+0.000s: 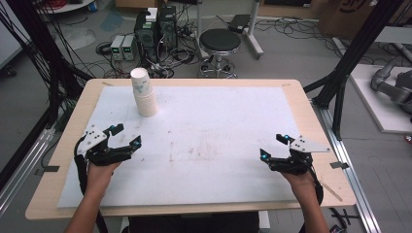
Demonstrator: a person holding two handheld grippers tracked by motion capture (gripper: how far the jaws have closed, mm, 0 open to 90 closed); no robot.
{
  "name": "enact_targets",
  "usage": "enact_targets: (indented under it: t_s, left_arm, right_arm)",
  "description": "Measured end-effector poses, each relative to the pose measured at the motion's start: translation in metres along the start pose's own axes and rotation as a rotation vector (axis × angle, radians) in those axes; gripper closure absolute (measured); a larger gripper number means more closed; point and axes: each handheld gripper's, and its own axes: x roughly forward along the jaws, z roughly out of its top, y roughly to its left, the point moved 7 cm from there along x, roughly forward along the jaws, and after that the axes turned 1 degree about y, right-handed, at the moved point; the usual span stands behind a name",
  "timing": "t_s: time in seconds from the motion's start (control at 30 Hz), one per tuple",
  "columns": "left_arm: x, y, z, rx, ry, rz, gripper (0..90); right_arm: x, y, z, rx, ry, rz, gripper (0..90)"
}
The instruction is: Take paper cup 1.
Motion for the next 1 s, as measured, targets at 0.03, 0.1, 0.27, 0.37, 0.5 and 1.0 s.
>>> enact_targets:
  t_s: [0.03,0.1,0.27,0.37,0.5,1.0]
  left_arm:
    - [0.000,0.000,0.000,0.000,0.000,0.000,16.4]
    - [0.004,0.002,0.009,0.004,-0.004,-0.001,16.4]
    - [0.016,0.008,0.037,0.017,-0.016,-0.005,16.7]
    - [0.021,0.012,0.047,0.019,-0.018,-0.002,16.8]
    - [0.032,0.020,0.064,0.012,-0.009,-0.003,16.9]
    - [0.087,0.063,0.100,-0.014,0.059,0.087,16.0]
  right_arm:
    - [0.000,0.000,0.000,0.000,0.000,0.000,16.0]
    - [0.000,0.001,0.000,-0.001,0.001,0.004,16.0]
    - [0.003,0.003,0.000,-0.005,0.006,0.016,15.9]
    - [0.001,0.002,0.000,-0.001,0.003,0.018,15.9]
    - [0.000,0.002,0.000,0.003,0.000,0.016,15.9]
    - [0.000,0.002,-0.002,0.008,0.004,0.026,15.9]
